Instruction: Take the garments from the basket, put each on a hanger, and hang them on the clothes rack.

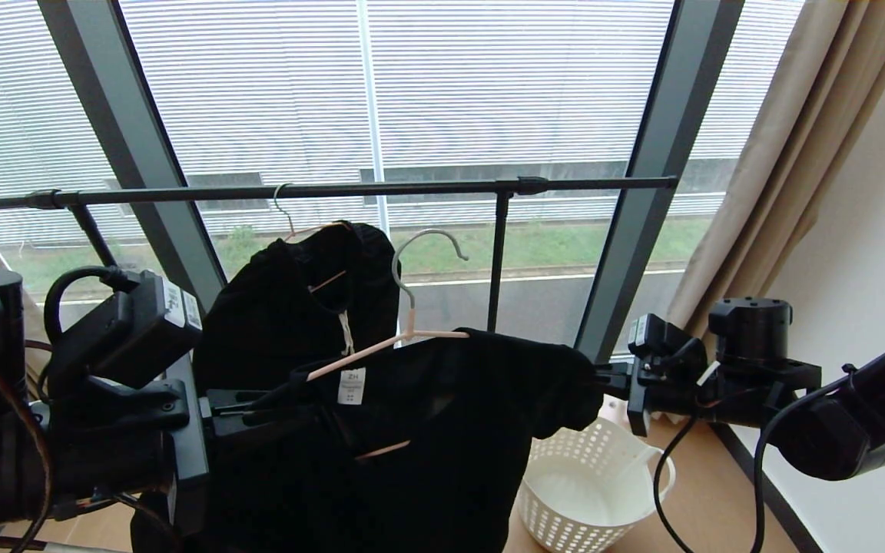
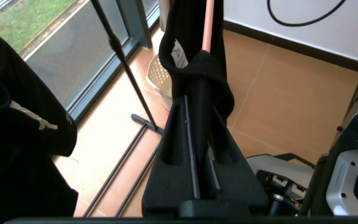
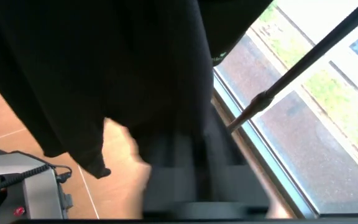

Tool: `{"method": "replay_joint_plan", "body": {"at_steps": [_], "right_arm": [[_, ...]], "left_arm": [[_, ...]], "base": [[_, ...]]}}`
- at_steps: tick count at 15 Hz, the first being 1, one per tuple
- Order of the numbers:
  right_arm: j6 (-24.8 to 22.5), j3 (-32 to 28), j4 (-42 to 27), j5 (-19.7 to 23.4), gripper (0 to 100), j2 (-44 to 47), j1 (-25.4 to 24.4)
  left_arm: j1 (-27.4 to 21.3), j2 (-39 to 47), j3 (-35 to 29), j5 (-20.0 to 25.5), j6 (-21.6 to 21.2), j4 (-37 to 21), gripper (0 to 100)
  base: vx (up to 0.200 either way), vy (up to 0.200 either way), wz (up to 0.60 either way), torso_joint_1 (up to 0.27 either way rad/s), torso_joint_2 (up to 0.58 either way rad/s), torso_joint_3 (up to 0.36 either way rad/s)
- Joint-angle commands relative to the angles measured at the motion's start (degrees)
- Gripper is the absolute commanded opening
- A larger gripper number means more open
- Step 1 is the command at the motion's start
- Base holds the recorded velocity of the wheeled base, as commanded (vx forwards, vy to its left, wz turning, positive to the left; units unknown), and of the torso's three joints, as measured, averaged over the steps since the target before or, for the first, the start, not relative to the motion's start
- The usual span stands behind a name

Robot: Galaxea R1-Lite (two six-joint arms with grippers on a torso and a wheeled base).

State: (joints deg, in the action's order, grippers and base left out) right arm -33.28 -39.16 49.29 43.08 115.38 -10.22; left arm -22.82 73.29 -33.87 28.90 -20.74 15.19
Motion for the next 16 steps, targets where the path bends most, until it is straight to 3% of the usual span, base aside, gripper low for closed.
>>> {"method": "replay_joint_plan", "body": {"at_steps": [1,16], "right_arm": [[0.06,-0.39,0.02,0.07,0,-0.34,1.25],[0.23,-4.17,-0.51,0.16,0,0.37,8.99]], "left_arm": [[0.15,0.1,0.03,0.01,0.08,0.02,0],[3.57,-1.4,0.91,1.33,0.17,0.02,0]], "base": [[0.0,0.0,0.0,0.0,0.0,0.0],[0.0,0.0,0.0,0.0,0.0,0.0]]}}
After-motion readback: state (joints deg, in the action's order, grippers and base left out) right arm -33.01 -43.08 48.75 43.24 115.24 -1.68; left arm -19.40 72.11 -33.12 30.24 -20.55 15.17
